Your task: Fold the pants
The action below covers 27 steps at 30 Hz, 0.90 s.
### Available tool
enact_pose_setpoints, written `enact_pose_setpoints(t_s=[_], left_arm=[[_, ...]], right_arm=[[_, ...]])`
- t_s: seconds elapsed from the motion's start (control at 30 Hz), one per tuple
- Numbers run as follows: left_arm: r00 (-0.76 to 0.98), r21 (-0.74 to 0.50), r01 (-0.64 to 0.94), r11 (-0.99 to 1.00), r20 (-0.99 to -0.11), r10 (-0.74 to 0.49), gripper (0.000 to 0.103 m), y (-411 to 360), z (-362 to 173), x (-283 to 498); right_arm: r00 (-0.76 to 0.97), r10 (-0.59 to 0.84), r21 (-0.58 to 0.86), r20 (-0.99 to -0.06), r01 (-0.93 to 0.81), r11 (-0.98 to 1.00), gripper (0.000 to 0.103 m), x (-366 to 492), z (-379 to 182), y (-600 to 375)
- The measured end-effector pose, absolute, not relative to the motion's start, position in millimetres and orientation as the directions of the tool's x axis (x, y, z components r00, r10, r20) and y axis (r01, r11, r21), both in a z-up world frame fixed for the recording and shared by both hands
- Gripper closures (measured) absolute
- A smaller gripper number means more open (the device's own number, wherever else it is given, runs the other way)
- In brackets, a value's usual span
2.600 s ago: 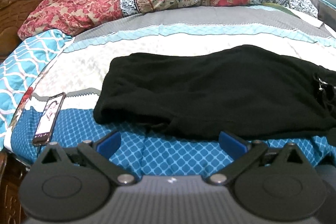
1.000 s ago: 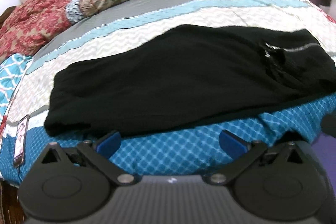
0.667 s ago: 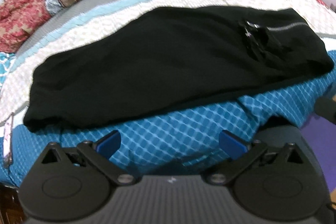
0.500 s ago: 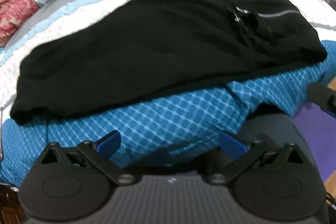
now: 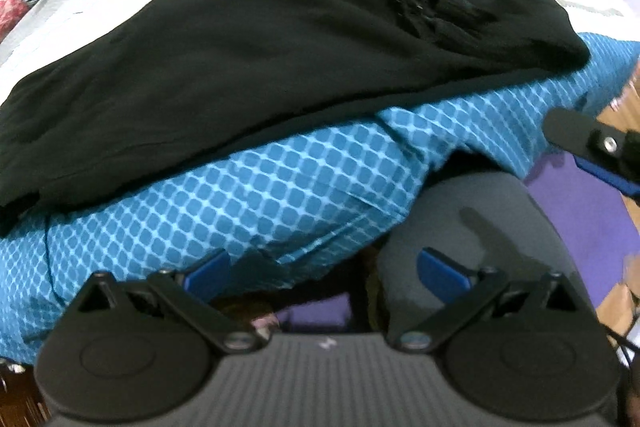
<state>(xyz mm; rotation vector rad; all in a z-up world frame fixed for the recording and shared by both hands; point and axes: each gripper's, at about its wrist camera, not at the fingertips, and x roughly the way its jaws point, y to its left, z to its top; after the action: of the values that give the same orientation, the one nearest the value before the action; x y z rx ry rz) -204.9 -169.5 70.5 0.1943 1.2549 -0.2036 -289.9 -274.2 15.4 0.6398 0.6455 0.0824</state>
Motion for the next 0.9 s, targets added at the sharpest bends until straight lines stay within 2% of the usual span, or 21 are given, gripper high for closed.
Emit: enact_pose_setpoints(t_s=[0.4, 0.9], left_arm=[[0.266, 0.030, 0.320, 0.947, -0.962, -0.060, 0.000, -179, 66, -208], [0.275, -0.014, 0.222, 0.975, -0.958, -0.076, 0.000, -153, 71, -199]], right_arm=[[0.801, 0.261, 0.580, -0.539, 0.128, 0.805, 0.029, -291, 14, -275], [0.796, 0.257, 0.557, -0.549, 0.119, 0.822, 0.029, -286, 17, -263]])
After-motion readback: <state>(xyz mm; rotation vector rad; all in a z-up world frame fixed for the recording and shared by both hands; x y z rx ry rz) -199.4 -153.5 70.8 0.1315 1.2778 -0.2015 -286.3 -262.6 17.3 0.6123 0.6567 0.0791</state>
